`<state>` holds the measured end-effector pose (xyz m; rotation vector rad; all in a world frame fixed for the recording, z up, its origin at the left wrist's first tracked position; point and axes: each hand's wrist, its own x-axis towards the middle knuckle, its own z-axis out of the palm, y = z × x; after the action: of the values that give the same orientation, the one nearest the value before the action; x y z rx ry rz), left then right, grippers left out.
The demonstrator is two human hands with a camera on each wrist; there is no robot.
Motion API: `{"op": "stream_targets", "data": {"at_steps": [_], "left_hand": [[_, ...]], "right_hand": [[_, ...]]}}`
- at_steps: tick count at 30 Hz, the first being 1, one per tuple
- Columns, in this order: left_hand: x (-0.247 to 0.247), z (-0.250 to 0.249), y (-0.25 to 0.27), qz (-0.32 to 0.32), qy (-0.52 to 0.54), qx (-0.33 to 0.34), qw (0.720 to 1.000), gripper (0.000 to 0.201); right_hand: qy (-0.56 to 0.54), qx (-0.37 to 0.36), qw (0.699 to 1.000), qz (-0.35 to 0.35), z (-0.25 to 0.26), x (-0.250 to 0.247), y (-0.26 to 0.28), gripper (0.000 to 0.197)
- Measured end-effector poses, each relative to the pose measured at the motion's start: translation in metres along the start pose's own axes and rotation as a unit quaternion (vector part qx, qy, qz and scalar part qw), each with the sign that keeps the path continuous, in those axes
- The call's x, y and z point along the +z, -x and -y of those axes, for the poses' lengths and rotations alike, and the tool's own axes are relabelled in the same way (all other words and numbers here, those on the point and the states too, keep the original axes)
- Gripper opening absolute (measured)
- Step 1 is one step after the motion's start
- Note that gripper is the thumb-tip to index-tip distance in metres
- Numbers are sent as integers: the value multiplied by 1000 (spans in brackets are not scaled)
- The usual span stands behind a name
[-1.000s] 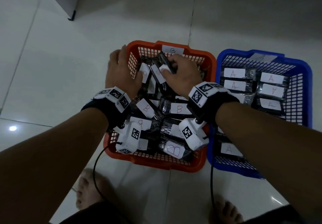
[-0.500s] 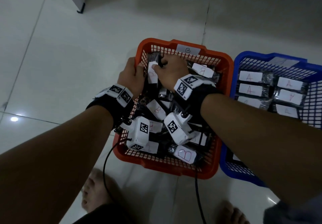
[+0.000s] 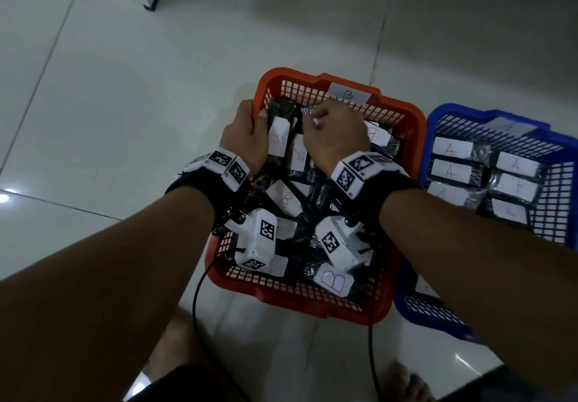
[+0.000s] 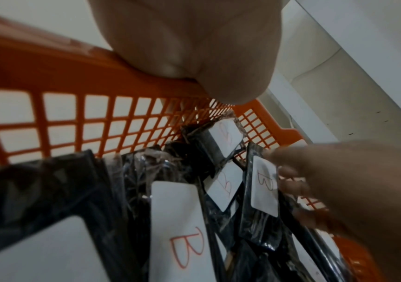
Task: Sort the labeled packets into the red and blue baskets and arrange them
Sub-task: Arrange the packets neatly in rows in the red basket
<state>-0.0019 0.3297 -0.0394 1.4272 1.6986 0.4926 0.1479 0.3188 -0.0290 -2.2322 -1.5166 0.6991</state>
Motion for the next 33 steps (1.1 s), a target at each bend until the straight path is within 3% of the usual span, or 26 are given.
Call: {"op": "stream_targets", "data": {"at_steps": [5,11,16,21,24,27,33], "left_hand": [[1,0,0,-3,-8,7,1000,31],[2,1,-4,-13,-31,5,999,34],[5,4,-10,-30,-62,3,998,36],[6,4,-11,-33,-70,3,997,37],[6,4,-11,-34,-70,1,997,37],[6,3,-11,-38,-73,6,997,37],[7,4,-11,-39,-76,6,996,37]], "right_hand": [[101,-6,994,29,-13,-5,-6,47],[3,32,994,104,-14,0,-20,28],[-65,68,994,56,-14,-3,-26,22],[-71,98,988,100,-15,6,-21,24],[-45,77,995,54,-14,10,-17,23],[-50,48,997,22,-13,8,-14,36],[56,-22,997,42,-12,2,-13,39]]}}
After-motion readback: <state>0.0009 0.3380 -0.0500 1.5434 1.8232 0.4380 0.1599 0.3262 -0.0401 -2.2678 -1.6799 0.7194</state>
